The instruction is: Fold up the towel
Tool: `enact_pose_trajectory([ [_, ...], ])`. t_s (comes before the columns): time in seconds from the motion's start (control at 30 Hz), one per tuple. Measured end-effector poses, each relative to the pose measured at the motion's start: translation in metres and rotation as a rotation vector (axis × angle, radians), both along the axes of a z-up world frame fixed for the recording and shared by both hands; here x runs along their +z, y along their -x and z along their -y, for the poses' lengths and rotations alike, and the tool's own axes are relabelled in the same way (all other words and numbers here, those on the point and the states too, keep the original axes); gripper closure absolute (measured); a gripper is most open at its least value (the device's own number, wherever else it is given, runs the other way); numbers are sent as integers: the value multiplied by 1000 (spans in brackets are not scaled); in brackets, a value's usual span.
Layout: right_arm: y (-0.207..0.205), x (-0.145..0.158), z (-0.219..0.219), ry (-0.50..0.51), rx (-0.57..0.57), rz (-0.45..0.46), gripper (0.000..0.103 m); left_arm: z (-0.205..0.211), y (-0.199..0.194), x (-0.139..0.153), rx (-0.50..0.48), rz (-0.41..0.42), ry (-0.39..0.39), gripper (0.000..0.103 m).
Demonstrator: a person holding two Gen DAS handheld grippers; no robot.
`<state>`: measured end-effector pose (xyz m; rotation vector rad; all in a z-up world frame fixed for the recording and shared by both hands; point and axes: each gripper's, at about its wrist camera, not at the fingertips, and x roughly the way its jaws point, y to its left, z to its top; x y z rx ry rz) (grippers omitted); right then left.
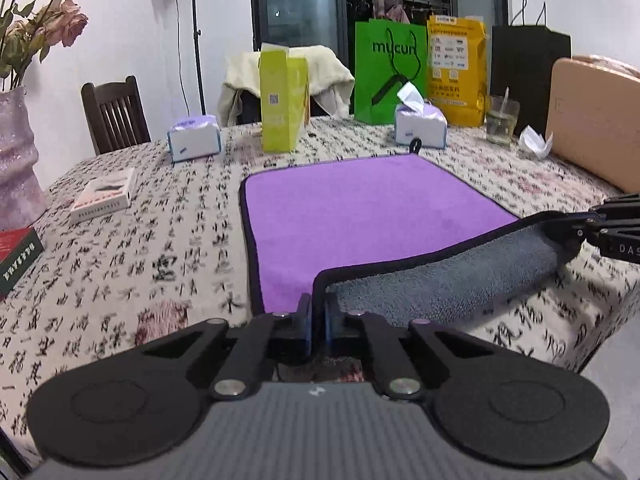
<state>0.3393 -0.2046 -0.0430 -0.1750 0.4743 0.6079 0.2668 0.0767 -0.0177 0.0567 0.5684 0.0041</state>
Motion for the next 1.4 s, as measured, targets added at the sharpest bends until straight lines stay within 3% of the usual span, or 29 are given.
enact_pose_trajectory([
  [0.4, -41, 25, -12, 9, 7, 46, 98, -14, -52, 27, -18, 23, -28, 97],
  [0.8, -113, 49, -26, -13, 19, 40, 98, -30, -119, 48, -40, 53, -76, 96],
  [0.93, -145, 54, -31, -27, 30, 13, 98, -38, -148, 46, -36, 44, -96, 96],
  [1.4, -247, 34, -57, -22, 23, -89, 98, -73, -239, 27, -32, -35, -59, 96],
])
